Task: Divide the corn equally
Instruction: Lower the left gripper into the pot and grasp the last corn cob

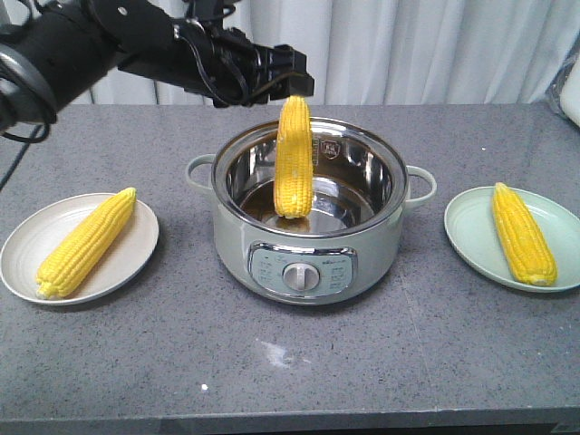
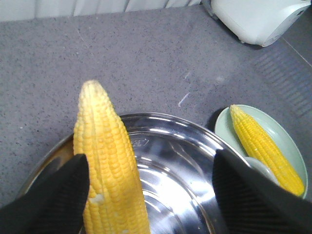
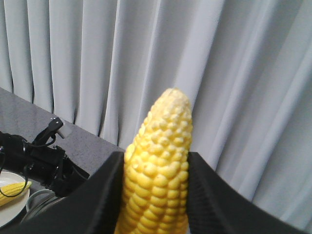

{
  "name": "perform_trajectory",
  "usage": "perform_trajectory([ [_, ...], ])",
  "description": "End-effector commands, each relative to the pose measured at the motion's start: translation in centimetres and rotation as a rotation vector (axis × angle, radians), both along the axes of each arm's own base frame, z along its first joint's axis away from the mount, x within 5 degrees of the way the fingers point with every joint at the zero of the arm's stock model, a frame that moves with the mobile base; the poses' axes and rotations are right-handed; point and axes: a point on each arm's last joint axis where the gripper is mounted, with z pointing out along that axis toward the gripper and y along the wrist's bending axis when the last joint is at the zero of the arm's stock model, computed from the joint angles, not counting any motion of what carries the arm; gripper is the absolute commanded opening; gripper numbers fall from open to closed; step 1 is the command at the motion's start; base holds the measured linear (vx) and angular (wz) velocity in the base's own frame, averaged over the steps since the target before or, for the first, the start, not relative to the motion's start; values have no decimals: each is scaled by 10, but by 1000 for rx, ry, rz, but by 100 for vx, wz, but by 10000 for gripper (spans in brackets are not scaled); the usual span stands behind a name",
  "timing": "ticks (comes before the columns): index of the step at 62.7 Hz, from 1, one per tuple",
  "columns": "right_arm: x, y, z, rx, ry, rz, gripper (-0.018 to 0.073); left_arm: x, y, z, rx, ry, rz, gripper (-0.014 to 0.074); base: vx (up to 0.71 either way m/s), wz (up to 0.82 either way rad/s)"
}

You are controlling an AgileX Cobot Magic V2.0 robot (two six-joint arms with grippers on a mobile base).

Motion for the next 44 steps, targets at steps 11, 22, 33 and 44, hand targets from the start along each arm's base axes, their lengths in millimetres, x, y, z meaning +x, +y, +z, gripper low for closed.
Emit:
perform_trajectory([
  [11,-4,1,4,17,-18,7,-4,-5,-1,27,-91,-62,25,563,0,0],
  [22,-4,1,4,17,-17,6,-4,-1,-1,24,-95,-70,39,598,0,0],
  [33,-4,1,4,16,-17,4,-4,8,-5,9,-91,-48,48,596,0,0],
  [44,-4,1,4,16,-17,4,-4,11,-5,6,-99,-56,60,596,0,0],
])
